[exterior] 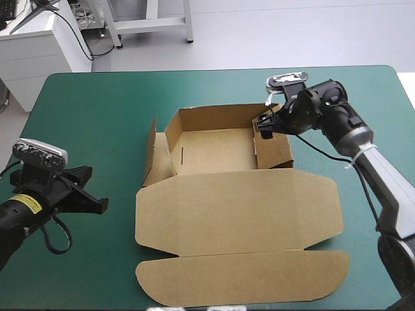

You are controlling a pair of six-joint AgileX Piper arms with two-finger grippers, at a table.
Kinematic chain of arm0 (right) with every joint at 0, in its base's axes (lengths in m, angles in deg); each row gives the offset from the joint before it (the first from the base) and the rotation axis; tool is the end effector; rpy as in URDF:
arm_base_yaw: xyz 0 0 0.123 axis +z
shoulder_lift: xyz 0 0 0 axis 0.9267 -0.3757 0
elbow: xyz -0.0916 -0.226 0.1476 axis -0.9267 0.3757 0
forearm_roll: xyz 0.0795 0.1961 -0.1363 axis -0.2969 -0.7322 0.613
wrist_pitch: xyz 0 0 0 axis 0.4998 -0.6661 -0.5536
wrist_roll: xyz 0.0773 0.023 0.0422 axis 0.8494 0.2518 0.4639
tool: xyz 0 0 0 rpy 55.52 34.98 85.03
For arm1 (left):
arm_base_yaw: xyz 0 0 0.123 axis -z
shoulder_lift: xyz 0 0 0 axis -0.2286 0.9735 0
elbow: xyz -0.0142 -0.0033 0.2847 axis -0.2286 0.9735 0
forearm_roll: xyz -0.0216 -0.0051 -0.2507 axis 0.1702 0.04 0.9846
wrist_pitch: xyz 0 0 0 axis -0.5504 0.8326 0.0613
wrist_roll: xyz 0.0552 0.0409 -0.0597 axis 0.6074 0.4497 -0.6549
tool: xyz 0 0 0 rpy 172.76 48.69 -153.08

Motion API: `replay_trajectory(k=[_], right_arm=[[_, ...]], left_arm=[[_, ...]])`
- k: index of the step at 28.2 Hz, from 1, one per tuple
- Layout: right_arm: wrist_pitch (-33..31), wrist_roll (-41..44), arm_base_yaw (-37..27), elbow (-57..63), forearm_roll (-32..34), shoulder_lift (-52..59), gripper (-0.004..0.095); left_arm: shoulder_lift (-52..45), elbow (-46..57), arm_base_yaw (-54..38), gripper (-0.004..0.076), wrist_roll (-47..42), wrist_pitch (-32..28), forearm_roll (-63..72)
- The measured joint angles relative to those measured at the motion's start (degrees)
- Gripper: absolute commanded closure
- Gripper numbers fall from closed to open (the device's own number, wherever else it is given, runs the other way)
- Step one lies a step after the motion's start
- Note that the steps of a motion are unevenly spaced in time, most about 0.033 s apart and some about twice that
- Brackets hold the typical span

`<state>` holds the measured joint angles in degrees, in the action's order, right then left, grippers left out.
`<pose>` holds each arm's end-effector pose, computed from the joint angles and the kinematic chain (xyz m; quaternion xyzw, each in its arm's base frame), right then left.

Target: Fold the box

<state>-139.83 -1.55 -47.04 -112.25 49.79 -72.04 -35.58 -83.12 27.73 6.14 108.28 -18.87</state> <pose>0.3439 0.1236 0.3577 -0.1068 0.9498 0.0328 0.2921 0.1261 -0.0347 0.3997 0.1660 0.8552 -0.0430 0.4891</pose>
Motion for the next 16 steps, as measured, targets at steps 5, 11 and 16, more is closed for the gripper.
replay_trajectory(k=[5, 11, 16], right_arm=[[1.1, -0.8, -2.6, 0.0, -4.6, -7.4, 0.0030], [1.6, -6.9, -6.9, 0.0, -13.3, -10.8, 0.0069], [1.4, -8.7, -7.3, -0.2, -14.7, -12.1, 0.0350]], left_arm=[[0.0, 0.0, 0.0, 0.0732, 0.0, 0.1, 0.2], [0.0, 0.0, 0.0, 0.0733, 0.0, 0.6, 0.2], [0.0, 0.0, 0.0, 0.0733, 0.0, 0.6, 0.6]])
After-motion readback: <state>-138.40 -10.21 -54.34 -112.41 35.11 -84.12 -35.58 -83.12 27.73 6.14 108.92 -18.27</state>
